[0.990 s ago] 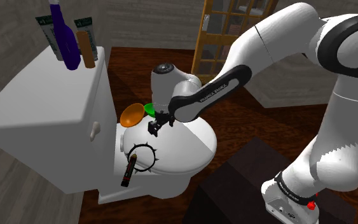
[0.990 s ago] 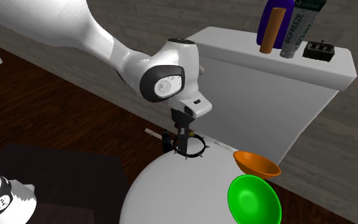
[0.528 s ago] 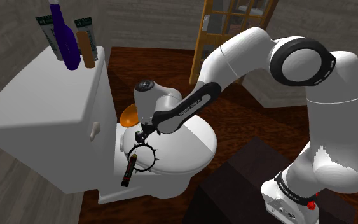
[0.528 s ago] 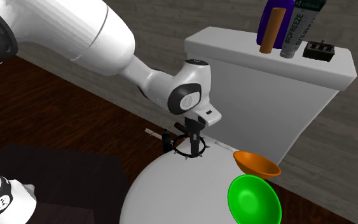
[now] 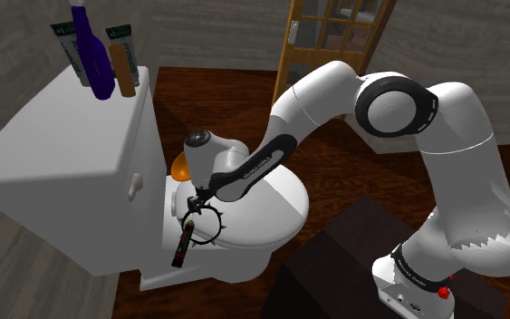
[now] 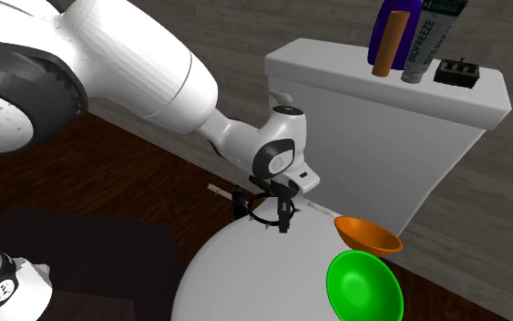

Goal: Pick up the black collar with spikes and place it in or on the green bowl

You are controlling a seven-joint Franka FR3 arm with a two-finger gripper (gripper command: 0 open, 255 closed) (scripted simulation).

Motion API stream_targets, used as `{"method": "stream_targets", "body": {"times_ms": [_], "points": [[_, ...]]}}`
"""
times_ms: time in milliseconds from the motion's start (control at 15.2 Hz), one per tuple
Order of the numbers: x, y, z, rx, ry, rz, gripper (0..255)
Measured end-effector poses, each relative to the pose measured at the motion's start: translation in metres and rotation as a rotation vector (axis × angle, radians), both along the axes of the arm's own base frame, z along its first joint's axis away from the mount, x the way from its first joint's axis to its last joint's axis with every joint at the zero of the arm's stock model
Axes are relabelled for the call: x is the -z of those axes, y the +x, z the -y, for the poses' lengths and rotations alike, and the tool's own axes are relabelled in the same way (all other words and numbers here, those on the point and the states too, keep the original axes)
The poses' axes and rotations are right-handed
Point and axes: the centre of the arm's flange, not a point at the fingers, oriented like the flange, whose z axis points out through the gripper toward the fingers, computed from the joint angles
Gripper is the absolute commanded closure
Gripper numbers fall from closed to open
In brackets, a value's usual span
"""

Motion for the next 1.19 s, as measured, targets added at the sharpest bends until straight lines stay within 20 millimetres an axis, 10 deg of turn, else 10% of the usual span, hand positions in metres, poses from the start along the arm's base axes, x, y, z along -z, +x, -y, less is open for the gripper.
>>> {"method": "stream_targets", "body": {"times_ms": [528, 594, 1188], "points": [[0.0134, 0.0001, 0.0017, 0.000, 0.000, 0.000, 0], [0.0134, 0.0001, 0.0017, 0.000, 0.000, 0.000, 255], [0.0101, 0.0030, 0.0016, 0.000, -0.012, -0.003, 255]]}}
